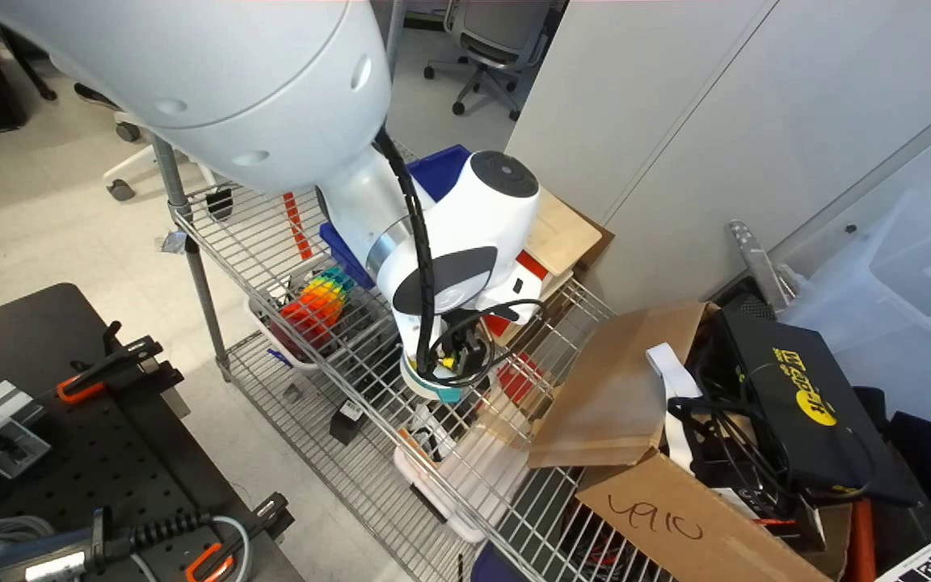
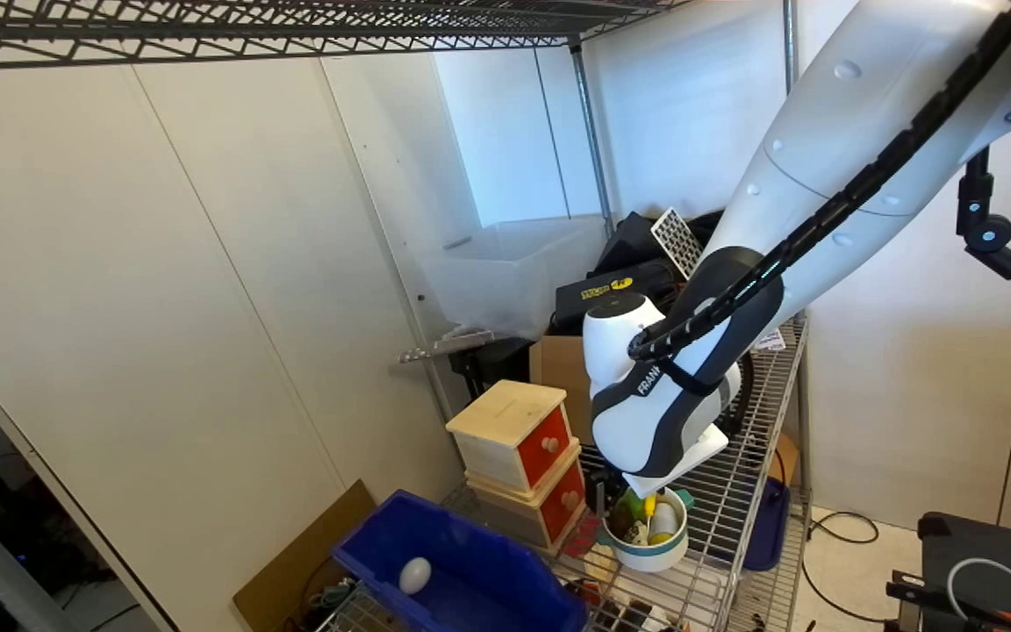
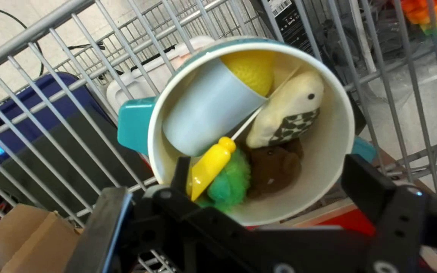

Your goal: Take the yellow knife and put it in the blue box

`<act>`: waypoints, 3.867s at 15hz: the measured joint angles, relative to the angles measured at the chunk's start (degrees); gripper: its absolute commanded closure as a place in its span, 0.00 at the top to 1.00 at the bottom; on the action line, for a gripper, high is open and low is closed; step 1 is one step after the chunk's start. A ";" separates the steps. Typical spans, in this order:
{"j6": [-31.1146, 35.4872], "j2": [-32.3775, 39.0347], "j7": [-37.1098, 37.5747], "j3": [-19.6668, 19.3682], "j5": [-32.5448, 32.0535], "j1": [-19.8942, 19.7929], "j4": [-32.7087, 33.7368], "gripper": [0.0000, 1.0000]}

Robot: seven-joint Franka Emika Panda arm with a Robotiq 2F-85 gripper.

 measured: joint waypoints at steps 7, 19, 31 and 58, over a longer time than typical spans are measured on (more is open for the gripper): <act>1.97 -0.01 3.39 -1.71 0.49 0.08 -2.32 1.00; 2.10 0.01 7.49 -3.00 0.71 0.41 -2.83 0.98; 2.13 0.01 7.82 -2.73 1.85 0.67 -2.68 1.00; 2.15 1.80 7.71 -1.89 2.39 0.96 -0.02 0.04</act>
